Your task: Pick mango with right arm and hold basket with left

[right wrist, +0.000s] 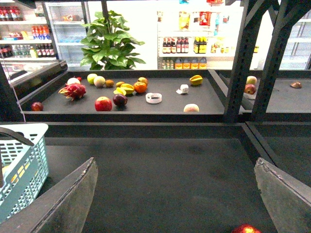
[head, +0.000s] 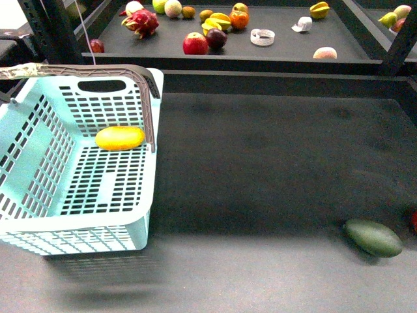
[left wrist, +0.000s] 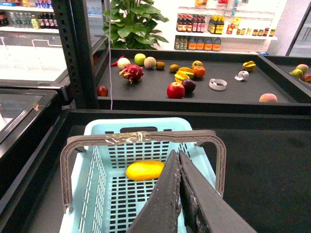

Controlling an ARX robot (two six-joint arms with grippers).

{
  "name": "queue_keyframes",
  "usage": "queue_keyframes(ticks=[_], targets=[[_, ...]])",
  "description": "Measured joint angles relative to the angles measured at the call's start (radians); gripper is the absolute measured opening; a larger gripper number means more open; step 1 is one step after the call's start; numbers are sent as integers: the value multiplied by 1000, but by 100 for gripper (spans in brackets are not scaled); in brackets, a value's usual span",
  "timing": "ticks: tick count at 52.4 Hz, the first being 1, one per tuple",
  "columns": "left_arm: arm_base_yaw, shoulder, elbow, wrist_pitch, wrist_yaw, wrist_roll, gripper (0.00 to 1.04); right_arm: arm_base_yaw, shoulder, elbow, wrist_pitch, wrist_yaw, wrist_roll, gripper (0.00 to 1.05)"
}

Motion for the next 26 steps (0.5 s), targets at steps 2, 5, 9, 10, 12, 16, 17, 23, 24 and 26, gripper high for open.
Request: queue_keyframes(ticks=[2,5,9,10,12,16,17,23,24,26], targets=[[0,-29,-14,-15,0,2,2,0,0,0,0,0,0,96],[0,-64,-29,-35,0,4,2,0,0,0,0,0,0,96],[0,-105,-44,-61,0,6,2,0,0,0,0,0,0,96],[0,-116,-48,-68,0,6,2,0,0,0,0,0,0,96],[0,-138,-56,-84,0,6,2,0,0,0,0,0,0,96],[0,-185,-69,-117,0,7,2,0,0,0,0,0,0,96],[0,-197,-72,-125,0,7,2,0,0,0,0,0,0,96],[-1,-231,-105,-113,2,9,2,0,0,0,0,0,0,96],[-1,-237,-105,-116,-1,9,2,0,0,0,0,0,0,96],[-1,-256,-106,-135,0,9,2,0,0,0,0,0,0,96]])
